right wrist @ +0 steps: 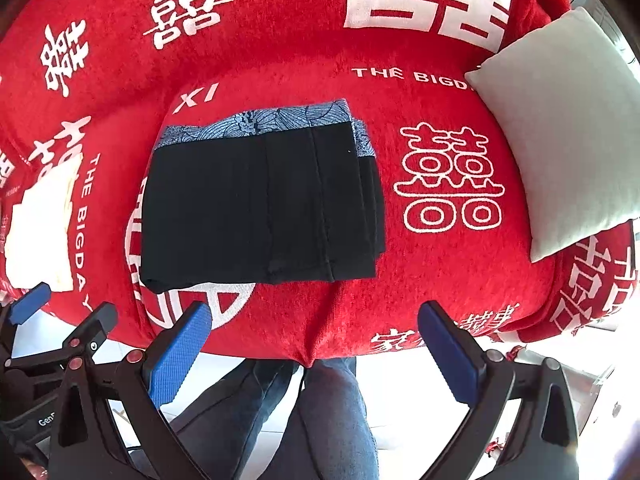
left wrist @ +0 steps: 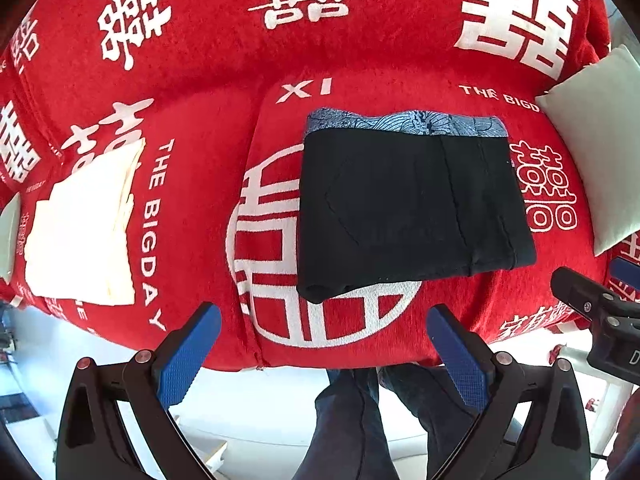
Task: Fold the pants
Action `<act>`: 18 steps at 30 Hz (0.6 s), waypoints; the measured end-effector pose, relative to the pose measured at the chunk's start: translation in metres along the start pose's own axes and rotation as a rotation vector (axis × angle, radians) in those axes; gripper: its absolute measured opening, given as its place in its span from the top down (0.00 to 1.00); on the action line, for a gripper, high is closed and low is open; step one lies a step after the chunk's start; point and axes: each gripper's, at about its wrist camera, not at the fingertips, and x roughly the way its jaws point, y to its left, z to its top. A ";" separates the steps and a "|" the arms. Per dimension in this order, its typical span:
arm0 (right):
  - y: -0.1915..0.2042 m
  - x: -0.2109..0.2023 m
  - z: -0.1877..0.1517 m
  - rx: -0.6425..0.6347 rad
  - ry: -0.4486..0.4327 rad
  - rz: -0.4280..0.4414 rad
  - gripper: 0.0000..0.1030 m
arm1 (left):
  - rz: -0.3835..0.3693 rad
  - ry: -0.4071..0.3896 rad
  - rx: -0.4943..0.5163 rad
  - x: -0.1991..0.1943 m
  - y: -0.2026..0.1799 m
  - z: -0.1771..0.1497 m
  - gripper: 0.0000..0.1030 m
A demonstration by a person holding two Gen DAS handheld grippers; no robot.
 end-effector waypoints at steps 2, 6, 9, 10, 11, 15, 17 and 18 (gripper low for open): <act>-0.001 0.000 0.000 -0.006 0.004 0.008 0.00 | 0.009 0.001 0.001 -0.001 -0.003 -0.001 0.00; 0.000 0.001 0.000 -0.028 0.010 0.015 0.00 | 0.020 0.003 0.011 -0.003 -0.008 -0.002 0.00; 0.001 0.002 0.000 -0.036 0.013 0.017 0.00 | 0.021 0.003 0.012 -0.003 -0.009 -0.001 0.00; 0.001 0.003 0.000 -0.039 0.013 0.017 0.00 | 0.021 0.002 0.012 -0.003 -0.009 -0.001 0.00; 0.002 0.003 0.001 -0.042 0.012 0.016 0.00 | 0.024 0.002 0.013 -0.003 -0.009 0.000 0.00; 0.003 0.003 0.003 -0.046 0.014 0.018 0.00 | 0.026 0.005 0.014 -0.003 -0.009 0.001 0.00; 0.003 0.003 0.004 -0.045 0.013 0.018 0.00 | 0.028 0.006 0.018 -0.003 -0.010 0.001 0.00; 0.003 0.003 0.005 -0.045 0.013 0.018 0.00 | 0.029 0.007 0.019 -0.002 -0.010 0.001 0.00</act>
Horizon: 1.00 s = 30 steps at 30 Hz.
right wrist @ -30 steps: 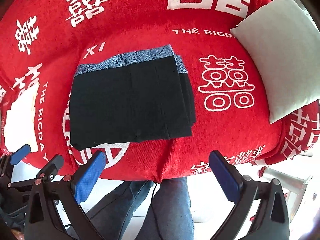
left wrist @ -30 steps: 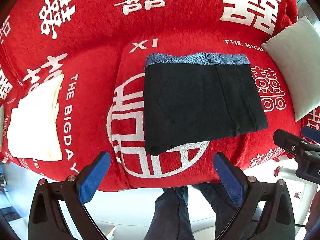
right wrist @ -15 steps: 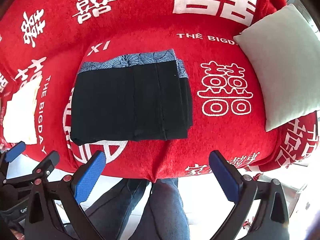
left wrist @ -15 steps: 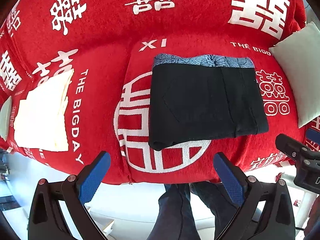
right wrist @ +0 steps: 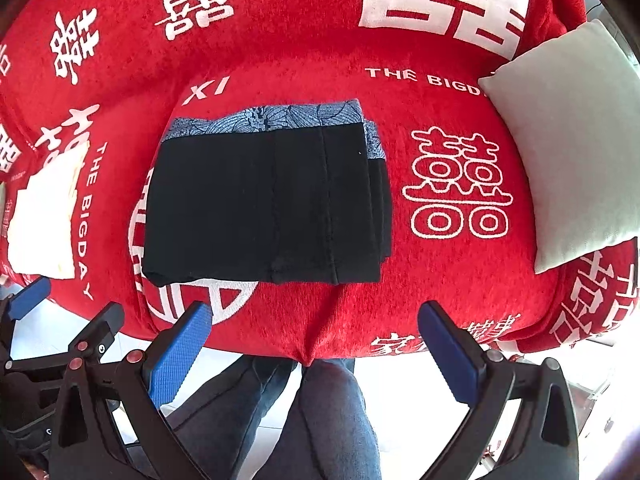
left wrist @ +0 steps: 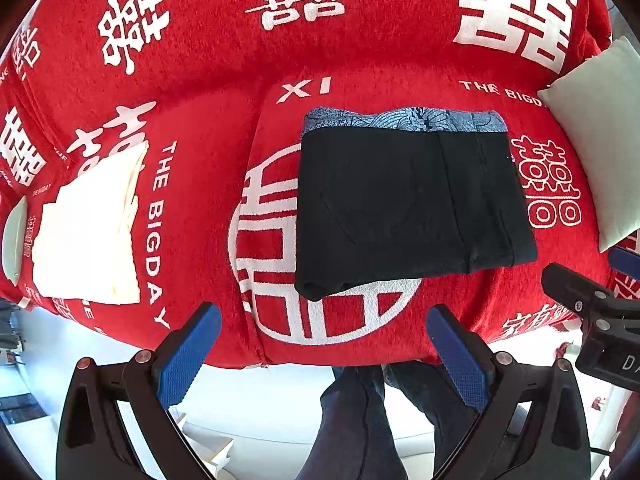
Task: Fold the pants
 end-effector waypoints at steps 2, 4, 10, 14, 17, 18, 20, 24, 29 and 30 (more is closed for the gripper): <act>0.000 0.000 0.000 0.001 0.000 0.002 0.00 | -0.001 0.000 0.001 0.000 0.000 0.000 0.00; 0.000 0.001 0.000 0.001 0.001 0.001 0.00 | -0.002 0.001 0.004 0.000 0.000 -0.001 0.00; 0.000 0.001 0.000 0.001 0.002 0.001 0.00 | -0.002 -0.001 0.005 -0.001 0.000 -0.001 0.00; 0.002 0.001 -0.001 -0.003 0.002 -0.001 0.00 | -0.003 -0.001 0.008 -0.001 0.000 -0.001 0.00; 0.003 0.001 -0.001 -0.001 0.000 -0.001 0.00 | -0.005 -0.001 0.009 -0.001 0.000 -0.001 0.00; 0.003 0.000 -0.001 -0.001 -0.001 -0.002 0.00 | -0.005 -0.001 0.008 -0.002 0.001 -0.002 0.00; 0.003 0.000 -0.001 -0.003 -0.001 -0.005 0.00 | -0.005 -0.001 0.008 -0.002 0.001 -0.002 0.00; 0.004 0.000 -0.001 -0.003 0.000 -0.005 0.00 | -0.004 -0.002 0.007 -0.002 0.000 -0.002 0.00; 0.007 0.000 0.000 -0.009 0.001 -0.003 0.00 | 0.003 -0.007 0.010 -0.003 0.001 -0.003 0.00; 0.007 0.000 0.000 -0.011 0.001 -0.003 0.00 | 0.006 -0.009 0.013 -0.003 0.000 -0.003 0.00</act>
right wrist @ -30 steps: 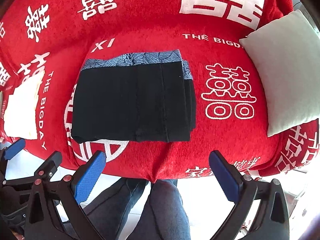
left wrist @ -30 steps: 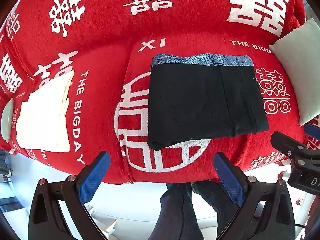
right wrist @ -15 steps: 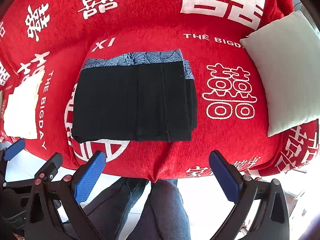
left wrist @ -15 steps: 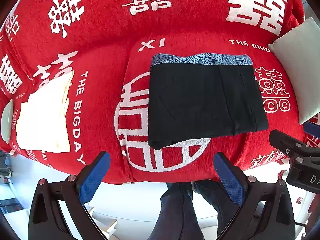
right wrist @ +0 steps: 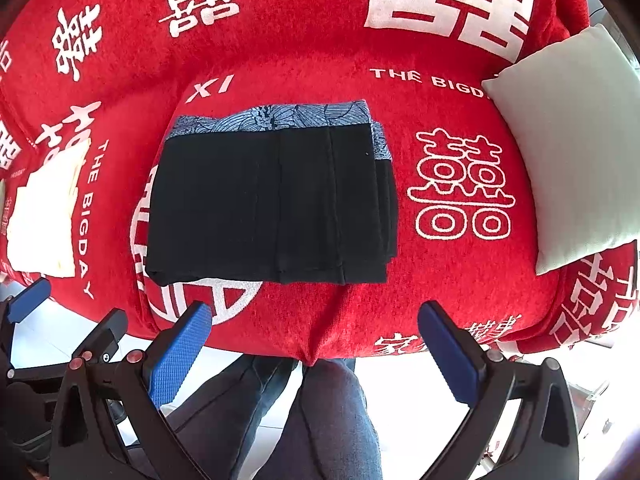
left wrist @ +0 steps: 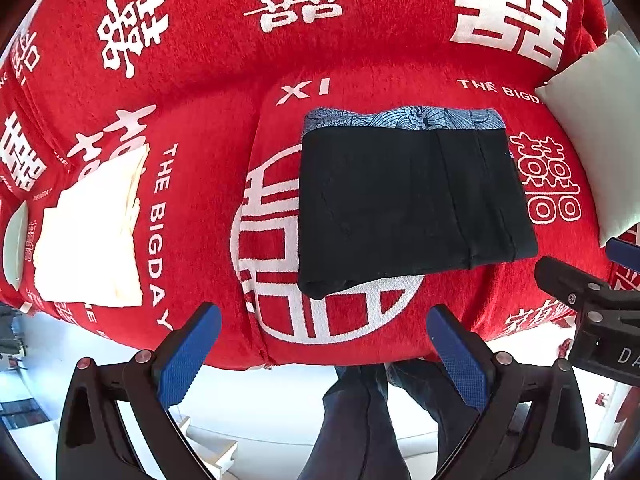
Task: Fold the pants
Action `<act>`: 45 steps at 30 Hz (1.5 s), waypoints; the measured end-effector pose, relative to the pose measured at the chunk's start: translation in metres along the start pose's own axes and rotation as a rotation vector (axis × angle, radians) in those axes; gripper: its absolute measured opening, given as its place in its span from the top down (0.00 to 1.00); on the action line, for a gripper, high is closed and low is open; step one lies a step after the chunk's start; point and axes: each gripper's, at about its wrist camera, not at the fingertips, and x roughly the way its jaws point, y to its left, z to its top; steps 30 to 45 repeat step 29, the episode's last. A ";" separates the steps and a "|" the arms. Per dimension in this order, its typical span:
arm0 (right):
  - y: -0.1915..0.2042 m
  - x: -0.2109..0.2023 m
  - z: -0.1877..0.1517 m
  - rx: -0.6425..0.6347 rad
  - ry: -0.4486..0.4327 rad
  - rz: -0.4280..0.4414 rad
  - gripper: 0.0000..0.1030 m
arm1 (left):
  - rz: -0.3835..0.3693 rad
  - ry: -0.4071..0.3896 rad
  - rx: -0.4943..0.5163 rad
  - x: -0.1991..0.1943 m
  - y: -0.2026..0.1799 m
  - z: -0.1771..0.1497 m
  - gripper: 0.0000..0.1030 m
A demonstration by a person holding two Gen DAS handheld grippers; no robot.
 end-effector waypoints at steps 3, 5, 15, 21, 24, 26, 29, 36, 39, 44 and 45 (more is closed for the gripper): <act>0.001 0.000 0.000 -0.001 0.000 0.000 0.00 | 0.010 -0.006 0.009 0.000 0.000 0.000 0.00; 0.002 0.001 0.000 0.000 0.000 0.000 0.00 | 0.016 -0.011 0.015 0.000 -0.001 0.000 0.00; 0.004 0.002 0.000 -0.002 0.003 -0.002 0.00 | 0.022 -0.033 0.020 -0.002 -0.001 0.002 0.00; 0.007 0.003 0.000 -0.005 0.005 -0.002 0.00 | 0.017 -0.026 0.020 0.000 -0.001 0.002 0.00; 0.007 0.004 0.000 -0.003 0.006 -0.002 0.00 | 0.003 -0.023 0.010 0.000 -0.001 0.002 0.00; 0.007 0.005 0.000 -0.001 0.007 -0.003 0.00 | -0.001 -0.038 0.014 -0.001 -0.002 0.002 0.00; 0.007 0.005 0.000 0.004 0.008 -0.003 0.00 | -0.007 -0.042 0.018 -0.002 -0.003 0.001 0.00; 0.007 0.005 0.000 0.004 0.008 -0.003 0.00 | -0.007 -0.042 0.018 -0.002 -0.003 0.001 0.00; 0.007 0.005 0.000 0.004 0.008 -0.003 0.00 | -0.007 -0.042 0.018 -0.002 -0.003 0.001 0.00; 0.007 0.005 0.000 0.004 0.008 -0.003 0.00 | -0.007 -0.042 0.018 -0.002 -0.003 0.001 0.00; 0.007 0.005 0.000 0.004 0.008 -0.003 0.00 | -0.007 -0.042 0.018 -0.002 -0.003 0.001 0.00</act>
